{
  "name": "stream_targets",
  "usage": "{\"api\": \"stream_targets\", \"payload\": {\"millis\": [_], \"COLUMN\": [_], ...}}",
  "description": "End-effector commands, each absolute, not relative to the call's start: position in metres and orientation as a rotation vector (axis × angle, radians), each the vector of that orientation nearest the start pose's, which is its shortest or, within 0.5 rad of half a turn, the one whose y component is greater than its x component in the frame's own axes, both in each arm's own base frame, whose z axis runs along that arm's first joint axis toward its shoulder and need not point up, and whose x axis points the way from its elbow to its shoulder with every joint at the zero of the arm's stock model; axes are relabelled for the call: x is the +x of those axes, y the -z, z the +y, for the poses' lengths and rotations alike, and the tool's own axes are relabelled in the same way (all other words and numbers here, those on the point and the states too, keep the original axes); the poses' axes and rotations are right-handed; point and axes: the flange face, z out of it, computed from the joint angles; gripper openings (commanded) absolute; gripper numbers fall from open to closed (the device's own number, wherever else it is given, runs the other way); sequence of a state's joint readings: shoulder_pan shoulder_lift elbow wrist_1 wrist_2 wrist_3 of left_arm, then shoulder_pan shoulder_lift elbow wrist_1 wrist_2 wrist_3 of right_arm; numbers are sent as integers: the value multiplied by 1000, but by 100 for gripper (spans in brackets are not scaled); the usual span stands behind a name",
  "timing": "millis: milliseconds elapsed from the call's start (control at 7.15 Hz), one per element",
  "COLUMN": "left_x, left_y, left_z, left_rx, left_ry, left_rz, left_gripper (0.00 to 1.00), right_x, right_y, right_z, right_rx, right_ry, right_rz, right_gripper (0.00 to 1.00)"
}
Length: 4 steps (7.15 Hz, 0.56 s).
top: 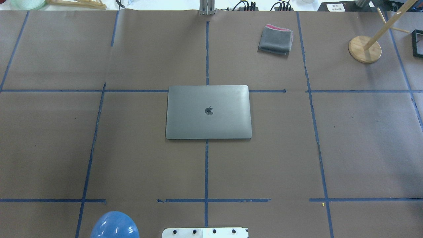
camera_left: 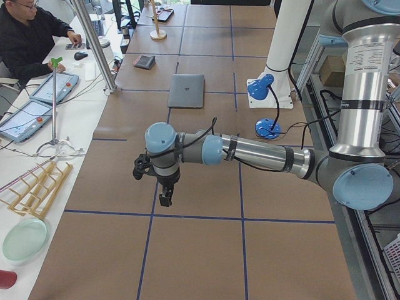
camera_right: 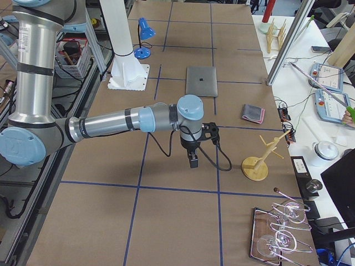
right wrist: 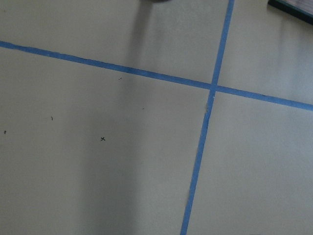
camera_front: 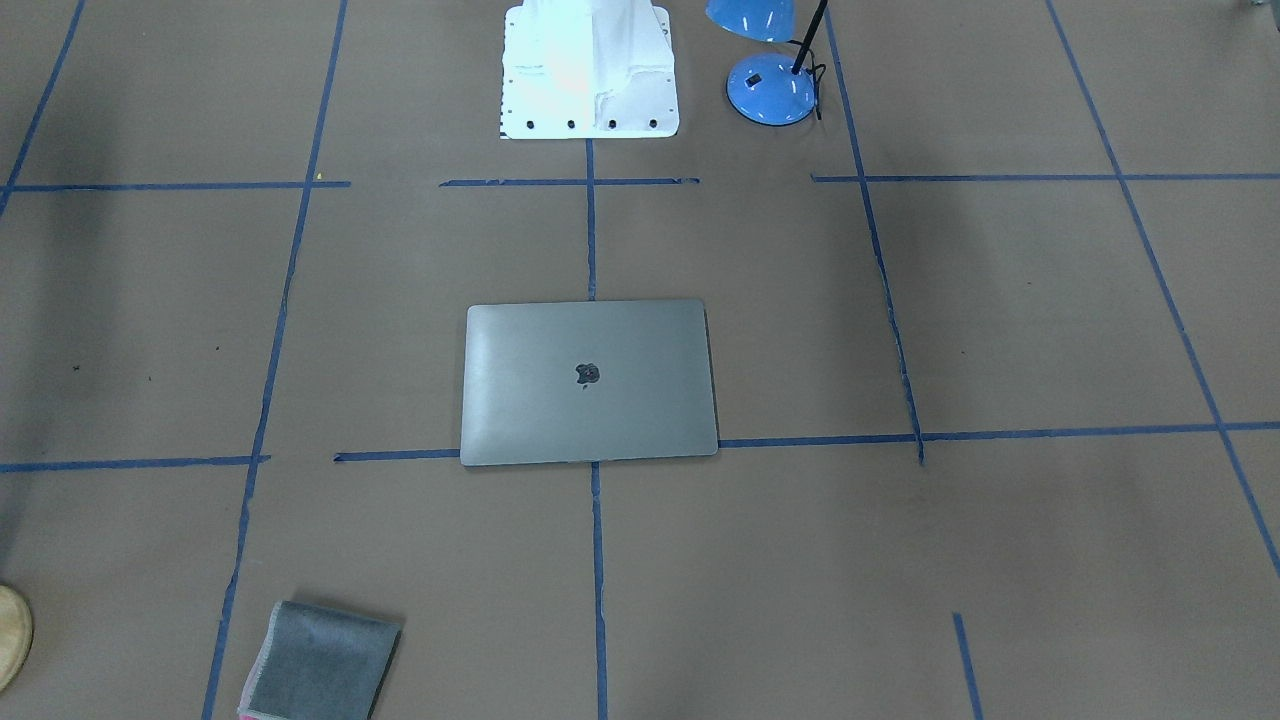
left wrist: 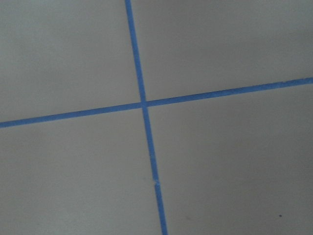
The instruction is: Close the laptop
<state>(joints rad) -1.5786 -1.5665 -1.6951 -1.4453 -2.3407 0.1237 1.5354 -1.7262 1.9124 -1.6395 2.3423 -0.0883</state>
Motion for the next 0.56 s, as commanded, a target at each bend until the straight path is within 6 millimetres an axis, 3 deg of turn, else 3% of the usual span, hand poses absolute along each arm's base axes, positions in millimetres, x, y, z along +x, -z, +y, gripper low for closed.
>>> {"api": "stream_targets", "payload": {"millis": [0, 280, 419], "left_x": [-79, -79, -79], "left_y": [-663, -665, -663], "left_z": [-470, -468, -468], "left_rx": [-23, -32, -31], "left_ry": [-75, -61, -62], "left_rz": [790, 789, 789], "left_gripper": [99, 99, 99], "right_x": [63, 68, 68], "right_y": [-592, -610, -631], "right_z": [-426, -415, -411], "right_rx": [119, 88, 42], "right_ry": [142, 123, 96], "right_rz": [-801, -783, -783], "right_gripper": [100, 100, 100]}}
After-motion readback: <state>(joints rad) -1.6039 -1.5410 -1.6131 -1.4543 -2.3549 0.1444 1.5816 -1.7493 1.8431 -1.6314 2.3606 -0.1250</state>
